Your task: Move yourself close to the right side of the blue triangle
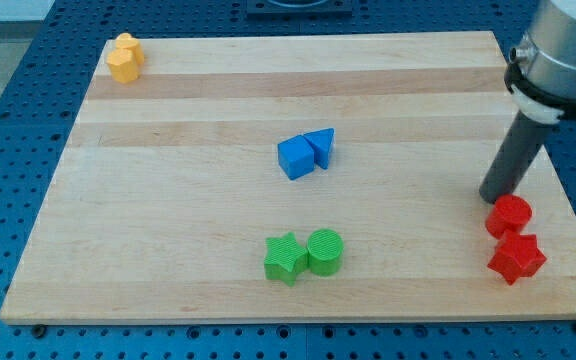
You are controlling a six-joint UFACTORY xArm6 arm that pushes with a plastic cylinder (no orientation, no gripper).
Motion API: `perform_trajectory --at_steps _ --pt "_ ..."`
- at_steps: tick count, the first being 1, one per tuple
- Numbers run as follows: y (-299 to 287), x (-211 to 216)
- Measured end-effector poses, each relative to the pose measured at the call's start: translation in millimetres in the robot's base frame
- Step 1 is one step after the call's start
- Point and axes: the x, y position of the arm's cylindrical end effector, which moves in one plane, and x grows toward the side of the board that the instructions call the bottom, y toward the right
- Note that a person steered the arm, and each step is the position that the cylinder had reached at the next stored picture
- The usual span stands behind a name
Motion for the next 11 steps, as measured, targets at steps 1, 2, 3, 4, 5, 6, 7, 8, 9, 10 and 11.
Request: perform_trajectory --at_steps 1,2,3,4,5,6,7,8,9,10,11 --pt "0 -6" --pt "-1 -18" --pt "-12 -46" --pt "-36 -68" --pt "-53 -109" --pt "-73 -118" --pt "-74 -118" --pt "-91 -117" --pt "-139 -112" --pt "-154 -99" --pt "-155 -66"
